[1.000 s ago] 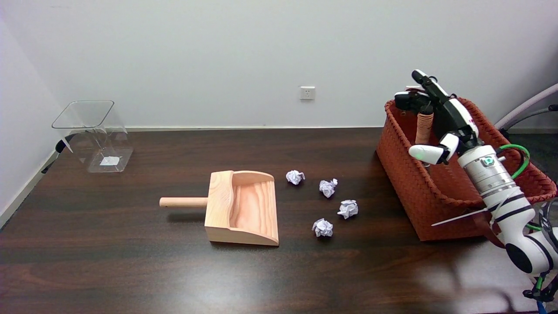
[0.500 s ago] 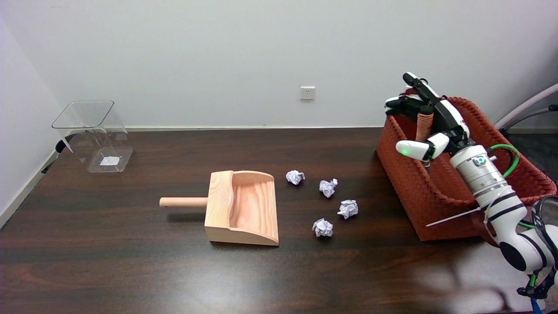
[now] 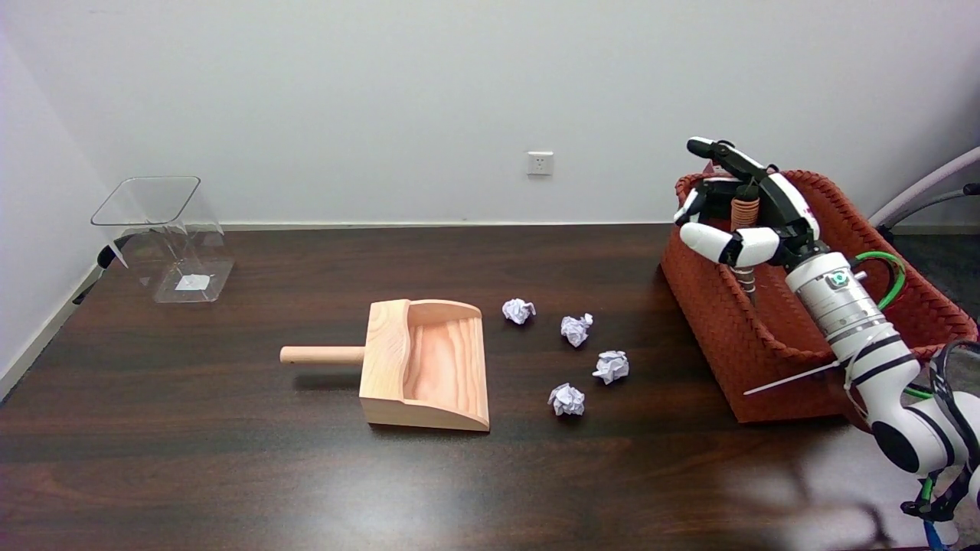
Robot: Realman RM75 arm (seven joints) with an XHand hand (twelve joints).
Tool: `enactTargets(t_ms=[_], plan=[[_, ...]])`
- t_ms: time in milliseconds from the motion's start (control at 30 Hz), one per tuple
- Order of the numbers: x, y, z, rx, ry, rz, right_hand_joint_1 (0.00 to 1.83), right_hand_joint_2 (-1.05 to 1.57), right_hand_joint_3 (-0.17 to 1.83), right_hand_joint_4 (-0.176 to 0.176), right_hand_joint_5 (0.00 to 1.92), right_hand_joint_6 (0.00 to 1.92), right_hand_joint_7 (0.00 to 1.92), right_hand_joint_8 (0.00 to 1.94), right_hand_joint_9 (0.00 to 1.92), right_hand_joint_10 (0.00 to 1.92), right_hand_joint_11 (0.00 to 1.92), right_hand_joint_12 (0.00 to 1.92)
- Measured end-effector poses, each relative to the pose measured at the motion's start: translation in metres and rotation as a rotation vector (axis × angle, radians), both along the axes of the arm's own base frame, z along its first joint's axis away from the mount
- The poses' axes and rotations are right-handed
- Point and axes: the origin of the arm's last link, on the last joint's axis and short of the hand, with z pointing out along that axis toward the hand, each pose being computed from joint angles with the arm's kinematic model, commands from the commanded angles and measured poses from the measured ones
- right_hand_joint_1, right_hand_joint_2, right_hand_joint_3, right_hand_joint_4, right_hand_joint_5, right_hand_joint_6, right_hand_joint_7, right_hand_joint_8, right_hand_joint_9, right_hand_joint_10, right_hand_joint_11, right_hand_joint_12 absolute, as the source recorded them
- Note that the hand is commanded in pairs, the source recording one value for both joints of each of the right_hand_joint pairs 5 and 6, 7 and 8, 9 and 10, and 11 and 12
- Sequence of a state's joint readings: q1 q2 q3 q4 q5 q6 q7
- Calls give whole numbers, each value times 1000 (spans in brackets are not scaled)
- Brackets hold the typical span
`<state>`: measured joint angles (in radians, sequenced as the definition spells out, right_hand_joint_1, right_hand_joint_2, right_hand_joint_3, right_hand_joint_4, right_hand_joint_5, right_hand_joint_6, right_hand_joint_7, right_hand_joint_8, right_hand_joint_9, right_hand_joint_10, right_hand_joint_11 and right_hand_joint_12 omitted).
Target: Pick up the broom in the basket.
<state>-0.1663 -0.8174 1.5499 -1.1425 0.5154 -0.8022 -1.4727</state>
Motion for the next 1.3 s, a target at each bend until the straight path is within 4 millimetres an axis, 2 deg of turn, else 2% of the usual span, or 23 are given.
enactTargets(t_ms=[133, 267, 333, 400, 600, 833, 967, 1100, 1300], plan=[[0, 0, 0, -2, -11, 3, 1238, 271, 981, 0, 578, 578, 1243, 1243, 1405, 1405, 1225, 1225], [0, -1, 0, -5, -19, 4, 1149, 321, 1060, 0, 789, 789, 1402, 1402, 1525, 1525, 1346, 1346], [1, -1, 0, -6, -21, 5, 1125, 404, 1040, 0, 979, 979, 1485, 1485, 1597, 1597, 1414, 1414], [1, -1, 0, -7, -24, 6, 1120, 486, 1010, 0, 1070, 1070, 1537, 1537, 1636, 1636, 1448, 1448], [1, -1, 0, -10, -34, 8, 1099, 606, 1029, 0, 1164, 1164, 1573, 1573, 1655, 1655, 1450, 1450], [0, -1, 0, -16, -49, 10, 1082, 585, 1118, 0, 1202, 1202, 1559, 1559, 1640, 1640, 1422, 1422], [0, -1, 0, -18, -55, 11, 1078, 548, 1197, 0, 1340, 1340, 1560, 1560, 1639, 1639, 1425, 1425], [0, -1, 1, -19, -59, 12, 1077, 536, 1238, 0, 1536, 1536, 1671, 1671, 1711, 1711, 1473, 1473], [0, -1, 1, -20, -62, 12, 1082, 511, 1258, 0, 1644, 1644, 1754, 1754, 1774, 1774, 1498, 1498]])
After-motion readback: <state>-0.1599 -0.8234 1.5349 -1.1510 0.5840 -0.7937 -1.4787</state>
